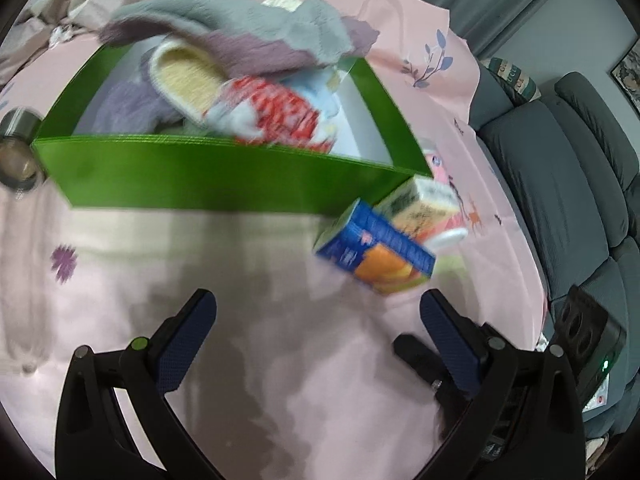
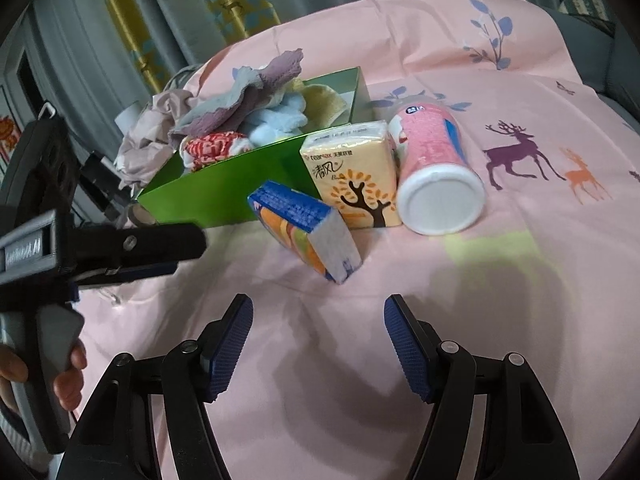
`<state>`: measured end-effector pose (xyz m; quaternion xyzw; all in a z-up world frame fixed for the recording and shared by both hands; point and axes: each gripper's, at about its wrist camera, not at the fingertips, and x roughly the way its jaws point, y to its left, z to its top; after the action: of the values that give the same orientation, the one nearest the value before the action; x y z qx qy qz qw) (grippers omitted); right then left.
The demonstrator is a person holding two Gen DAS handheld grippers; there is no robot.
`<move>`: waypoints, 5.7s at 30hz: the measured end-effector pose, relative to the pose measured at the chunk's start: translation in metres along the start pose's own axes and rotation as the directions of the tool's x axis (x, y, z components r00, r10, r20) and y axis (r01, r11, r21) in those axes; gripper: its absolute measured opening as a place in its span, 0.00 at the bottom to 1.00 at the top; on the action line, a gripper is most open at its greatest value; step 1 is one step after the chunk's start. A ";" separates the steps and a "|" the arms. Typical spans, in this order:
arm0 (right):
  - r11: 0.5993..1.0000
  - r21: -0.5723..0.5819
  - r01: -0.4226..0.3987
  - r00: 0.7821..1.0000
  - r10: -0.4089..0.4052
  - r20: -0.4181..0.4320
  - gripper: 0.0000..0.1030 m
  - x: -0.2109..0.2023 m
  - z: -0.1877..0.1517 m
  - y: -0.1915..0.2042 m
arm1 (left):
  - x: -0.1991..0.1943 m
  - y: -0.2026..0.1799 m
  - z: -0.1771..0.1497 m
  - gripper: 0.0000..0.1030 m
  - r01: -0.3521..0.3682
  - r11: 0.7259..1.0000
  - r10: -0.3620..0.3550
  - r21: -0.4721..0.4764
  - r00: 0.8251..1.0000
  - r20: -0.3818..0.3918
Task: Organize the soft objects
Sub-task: 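Close the right gripper on the blue juice carton, then lift the blue carton and carry it over the green box, then drop the blue carton into the box and open the right gripper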
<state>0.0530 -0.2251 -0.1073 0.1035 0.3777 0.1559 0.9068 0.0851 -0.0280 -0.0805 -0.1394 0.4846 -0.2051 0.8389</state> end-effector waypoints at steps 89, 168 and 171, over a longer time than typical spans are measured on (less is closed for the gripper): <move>0.923 -0.253 -0.289 0.905 0.350 0.242 0.33 -0.089 0.044 0.076 | -0.150 -0.117 -0.022 0.66 -0.335 0.893 0.176 0.302 0.876 0.450; 0.979 -0.205 0.016 0.977 0.028 0.210 0.64 -0.014 0.128 0.070 | -0.100 -0.002 0.087 0.99 -0.210 0.970 0.170 0.121 0.945 0.280; 0.984 -0.180 0.009 0.977 0.030 0.212 0.64 -0.031 0.109 0.053 | -0.103 -0.003 0.066 0.99 -0.176 0.978 0.143 0.110 0.956 0.255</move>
<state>0.1002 -0.1943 0.0047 0.0394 0.2619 0.1822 0.9469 0.0960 0.0213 0.0313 -0.0686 0.3718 -0.1493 0.9136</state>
